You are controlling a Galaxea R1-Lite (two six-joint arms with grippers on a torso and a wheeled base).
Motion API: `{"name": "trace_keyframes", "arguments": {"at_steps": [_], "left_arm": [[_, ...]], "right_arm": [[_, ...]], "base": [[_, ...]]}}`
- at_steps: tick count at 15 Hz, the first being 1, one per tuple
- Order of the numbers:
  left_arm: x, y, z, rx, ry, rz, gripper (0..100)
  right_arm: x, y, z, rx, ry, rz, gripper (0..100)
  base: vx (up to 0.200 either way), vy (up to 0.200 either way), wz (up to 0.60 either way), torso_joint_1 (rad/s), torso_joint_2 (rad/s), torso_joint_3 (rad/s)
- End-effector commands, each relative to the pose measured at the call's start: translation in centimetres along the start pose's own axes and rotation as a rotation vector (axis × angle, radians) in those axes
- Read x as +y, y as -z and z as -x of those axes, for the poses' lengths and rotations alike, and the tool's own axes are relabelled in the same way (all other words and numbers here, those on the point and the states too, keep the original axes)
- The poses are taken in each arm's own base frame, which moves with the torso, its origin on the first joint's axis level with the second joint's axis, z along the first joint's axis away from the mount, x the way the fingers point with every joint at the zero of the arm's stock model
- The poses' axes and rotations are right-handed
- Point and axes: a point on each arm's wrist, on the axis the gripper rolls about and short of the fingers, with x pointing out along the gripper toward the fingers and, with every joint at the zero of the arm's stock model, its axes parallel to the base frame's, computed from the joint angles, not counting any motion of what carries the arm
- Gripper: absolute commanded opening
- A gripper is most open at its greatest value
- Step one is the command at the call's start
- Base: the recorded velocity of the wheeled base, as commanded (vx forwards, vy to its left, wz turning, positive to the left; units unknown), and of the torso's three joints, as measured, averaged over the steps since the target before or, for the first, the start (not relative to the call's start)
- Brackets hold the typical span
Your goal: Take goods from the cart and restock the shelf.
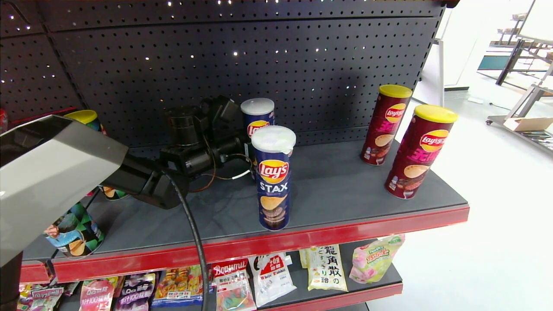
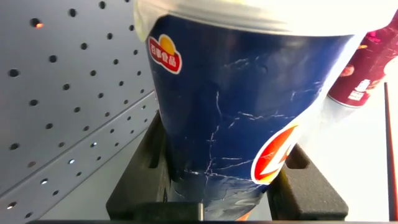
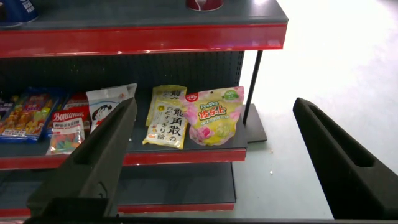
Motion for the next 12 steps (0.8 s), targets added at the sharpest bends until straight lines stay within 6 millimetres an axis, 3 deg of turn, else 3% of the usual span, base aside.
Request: {"name": "trace_keyframes", "arguments": {"at_steps": [1, 11, 12], "left_arm": [[-0.11, -0.04, 0.29, 0.002, -0.001, 0.000, 0], [0.19, 0.44, 0.31, 0.014, -0.010, -0.035, 0], [0.21, 0.44, 0.26, 0.014, -0.008, -0.035, 100]], "right_arm": [[0.00, -0.02, -0.01, 0.001, 0.000, 0.000, 100], [0.00, -0.02, -0.01, 0.001, 0.000, 0.000, 100], [0.00, -0.02, -0.01, 0.001, 0.000, 0.000, 100]], "base": [[0.000, 0.000, 0.00, 0.000, 0.00, 0.000], [0.000, 0.000, 0.00, 0.000, 0.00, 0.000], [0.000, 0.000, 0.00, 0.000, 0.00, 0.000]]}}
